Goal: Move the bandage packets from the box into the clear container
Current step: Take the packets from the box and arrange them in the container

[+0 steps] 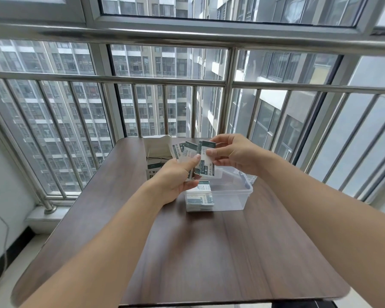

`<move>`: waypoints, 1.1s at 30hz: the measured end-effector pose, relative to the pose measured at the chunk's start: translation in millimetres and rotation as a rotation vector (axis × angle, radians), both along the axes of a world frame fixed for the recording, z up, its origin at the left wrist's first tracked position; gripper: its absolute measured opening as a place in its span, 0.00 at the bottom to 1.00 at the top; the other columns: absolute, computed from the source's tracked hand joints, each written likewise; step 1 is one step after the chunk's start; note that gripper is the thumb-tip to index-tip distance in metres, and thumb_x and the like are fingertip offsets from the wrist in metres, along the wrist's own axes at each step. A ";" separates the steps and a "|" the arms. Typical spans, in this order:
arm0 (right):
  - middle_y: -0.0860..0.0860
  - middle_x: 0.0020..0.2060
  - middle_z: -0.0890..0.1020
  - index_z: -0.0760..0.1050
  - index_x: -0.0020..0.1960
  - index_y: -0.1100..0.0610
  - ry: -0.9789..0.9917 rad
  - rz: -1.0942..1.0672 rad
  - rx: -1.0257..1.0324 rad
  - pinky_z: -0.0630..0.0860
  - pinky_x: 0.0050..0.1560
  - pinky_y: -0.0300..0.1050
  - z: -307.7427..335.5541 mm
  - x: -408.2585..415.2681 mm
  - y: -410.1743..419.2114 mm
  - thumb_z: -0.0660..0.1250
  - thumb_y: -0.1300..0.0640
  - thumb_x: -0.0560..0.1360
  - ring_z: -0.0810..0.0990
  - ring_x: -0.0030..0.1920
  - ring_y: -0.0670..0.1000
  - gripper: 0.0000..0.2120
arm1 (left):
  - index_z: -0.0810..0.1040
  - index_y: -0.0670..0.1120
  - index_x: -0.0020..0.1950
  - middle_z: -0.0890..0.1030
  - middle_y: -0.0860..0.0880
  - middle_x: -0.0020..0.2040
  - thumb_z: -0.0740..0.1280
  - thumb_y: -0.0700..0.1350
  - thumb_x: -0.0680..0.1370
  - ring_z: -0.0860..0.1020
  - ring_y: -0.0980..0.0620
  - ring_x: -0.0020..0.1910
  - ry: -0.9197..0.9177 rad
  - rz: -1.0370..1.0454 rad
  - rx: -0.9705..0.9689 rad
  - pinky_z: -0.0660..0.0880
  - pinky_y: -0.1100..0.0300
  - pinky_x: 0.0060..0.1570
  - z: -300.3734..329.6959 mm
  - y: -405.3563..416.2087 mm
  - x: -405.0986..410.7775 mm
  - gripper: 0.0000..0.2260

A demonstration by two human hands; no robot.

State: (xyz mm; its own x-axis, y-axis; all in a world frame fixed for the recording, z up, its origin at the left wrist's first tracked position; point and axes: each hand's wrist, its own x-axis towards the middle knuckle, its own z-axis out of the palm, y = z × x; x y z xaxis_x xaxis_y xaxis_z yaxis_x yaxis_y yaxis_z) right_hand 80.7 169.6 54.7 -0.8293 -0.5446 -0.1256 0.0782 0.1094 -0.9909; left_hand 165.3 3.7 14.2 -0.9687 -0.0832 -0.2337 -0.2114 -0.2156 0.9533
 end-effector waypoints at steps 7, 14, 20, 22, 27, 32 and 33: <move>0.59 0.47 0.81 0.76 0.63 0.61 0.096 0.048 0.071 0.82 0.42 0.42 0.8 3.1 -6.9 0.69 0.71 0.75 0.85 0.40 0.52 0.17 | 0.77 0.35 0.65 0.84 0.40 0.55 0.65 0.45 0.83 0.86 0.44 0.51 0.009 -0.090 0.202 0.82 0.62 0.35 3.3 -4.2 5.8 0.16; 0.61 0.48 0.81 0.75 0.61 0.67 0.101 0.069 0.041 0.82 0.45 0.42 -1.5 0.5 -5.6 0.67 0.71 0.77 0.85 0.39 0.52 0.13 | 0.75 0.34 0.62 0.85 0.36 0.50 0.57 0.47 0.86 0.86 0.39 0.49 -0.063 -0.141 0.458 0.84 0.56 0.37 2.0 -5.9 6.0 0.18; 0.57 0.47 0.84 0.78 0.62 0.64 0.262 0.113 0.163 0.83 0.48 0.42 -0.6 0.4 -4.5 0.69 0.70 0.76 0.86 0.46 0.52 0.15 | 0.78 0.36 0.60 0.84 0.38 0.48 0.58 0.49 0.86 0.84 0.48 0.41 0.002 -0.095 0.161 0.83 0.61 0.34 -0.9 -1.8 1.3 0.18; 0.58 0.48 0.84 0.80 0.61 0.62 0.322 0.117 0.227 0.83 0.50 0.44 0.4 -1.3 -5.9 0.69 0.68 0.77 0.86 0.48 0.54 0.13 | 0.79 0.38 0.58 0.84 0.37 0.51 0.57 0.49 0.86 0.83 0.50 0.39 0.071 -0.056 0.034 0.82 0.62 0.33 -1.2 1.6 -0.2 0.17; 0.56 0.44 0.85 0.80 0.55 0.56 0.413 0.091 0.377 0.80 0.38 0.40 4.7 -2.5 -9.5 0.67 0.60 0.80 0.84 0.38 0.50 0.05 | 0.76 0.37 0.63 0.84 0.35 0.55 0.60 0.50 0.85 0.85 0.47 0.42 0.129 0.003 0.004 0.83 0.59 0.37 -0.8 2.4 -2.0 0.17; 0.55 0.43 0.83 0.81 0.57 0.57 0.326 0.157 0.250 0.79 0.37 0.41 5.2 -6.3 -11.0 0.67 0.62 0.80 0.80 0.35 0.48 0.08 | 0.77 0.36 0.63 0.84 0.34 0.57 0.60 0.48 0.85 0.85 0.44 0.49 0.138 0.012 0.070 0.84 0.57 0.41 -1.7 -1.7 -0.7 0.17; 0.55 0.43 0.83 0.81 0.58 0.57 0.316 0.179 0.236 0.79 0.37 0.41 5.3 -6.3 -10.9 0.67 0.62 0.80 0.80 0.35 0.48 0.08 | 0.78 0.36 0.63 0.84 0.34 0.56 0.60 0.48 0.85 0.85 0.44 0.50 0.136 0.011 0.086 0.84 0.56 0.42 -1.9 -2.7 -0.1 0.16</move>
